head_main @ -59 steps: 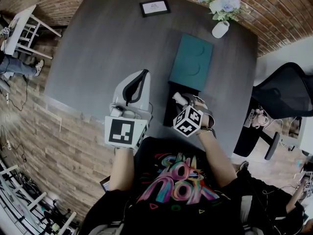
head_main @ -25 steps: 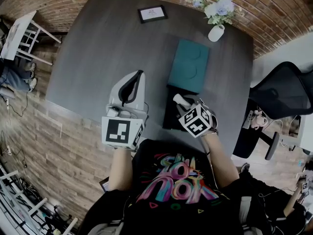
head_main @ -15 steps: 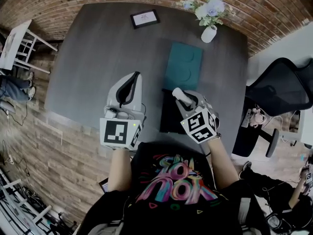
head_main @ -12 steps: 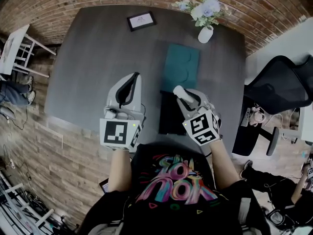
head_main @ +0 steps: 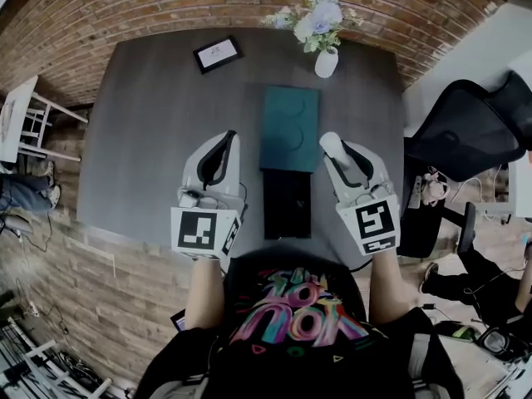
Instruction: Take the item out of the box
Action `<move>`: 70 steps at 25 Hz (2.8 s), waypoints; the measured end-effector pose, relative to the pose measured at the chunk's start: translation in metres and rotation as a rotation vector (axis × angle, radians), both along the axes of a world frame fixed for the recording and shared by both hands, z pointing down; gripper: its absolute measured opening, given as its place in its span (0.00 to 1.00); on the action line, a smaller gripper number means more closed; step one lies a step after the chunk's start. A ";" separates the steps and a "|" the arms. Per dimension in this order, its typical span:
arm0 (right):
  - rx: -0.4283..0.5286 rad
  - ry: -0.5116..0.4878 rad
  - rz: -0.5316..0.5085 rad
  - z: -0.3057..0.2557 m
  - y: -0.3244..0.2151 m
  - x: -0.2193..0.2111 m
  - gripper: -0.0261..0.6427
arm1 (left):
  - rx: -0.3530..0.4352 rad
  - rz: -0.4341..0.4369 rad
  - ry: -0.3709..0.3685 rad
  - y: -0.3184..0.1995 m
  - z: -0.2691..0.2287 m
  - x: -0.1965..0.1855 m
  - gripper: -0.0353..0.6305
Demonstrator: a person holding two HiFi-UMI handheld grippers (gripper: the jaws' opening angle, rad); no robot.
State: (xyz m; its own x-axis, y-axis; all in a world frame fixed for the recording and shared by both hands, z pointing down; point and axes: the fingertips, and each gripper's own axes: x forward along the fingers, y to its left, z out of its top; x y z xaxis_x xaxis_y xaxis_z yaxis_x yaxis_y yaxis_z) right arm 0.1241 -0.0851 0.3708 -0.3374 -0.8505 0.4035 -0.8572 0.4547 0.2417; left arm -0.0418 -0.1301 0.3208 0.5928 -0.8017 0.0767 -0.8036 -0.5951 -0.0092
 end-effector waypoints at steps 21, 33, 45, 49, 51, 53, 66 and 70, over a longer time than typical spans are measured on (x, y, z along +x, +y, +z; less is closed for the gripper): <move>0.186 -0.314 0.197 -0.064 0.038 0.078 0.23 | 0.010 0.087 -0.005 0.010 -0.005 0.045 0.05; 0.187 -0.321 0.172 -0.065 0.039 0.068 0.23 | 0.014 0.076 -0.006 0.013 -0.009 0.040 0.05; 0.183 -0.295 0.149 -0.063 0.036 0.060 0.23 | 0.011 0.072 -0.006 0.015 -0.007 0.032 0.05; 0.181 -0.304 0.152 -0.060 0.035 0.059 0.23 | 0.008 0.058 0.000 0.013 -0.006 0.027 0.05; 0.176 -0.303 0.157 -0.059 0.036 0.060 0.23 | 0.010 0.057 -0.002 0.013 -0.006 0.025 0.05; 0.170 -0.304 0.157 -0.058 0.037 0.059 0.23 | 0.008 0.056 -0.003 0.013 -0.006 0.024 0.05; 0.153 -0.306 0.152 -0.053 0.036 0.061 0.23 | -0.003 0.058 -0.008 0.010 -0.002 0.028 0.05; 0.146 -0.304 0.146 -0.050 0.036 0.059 0.23 | -0.004 0.059 -0.007 0.010 -0.001 0.028 0.05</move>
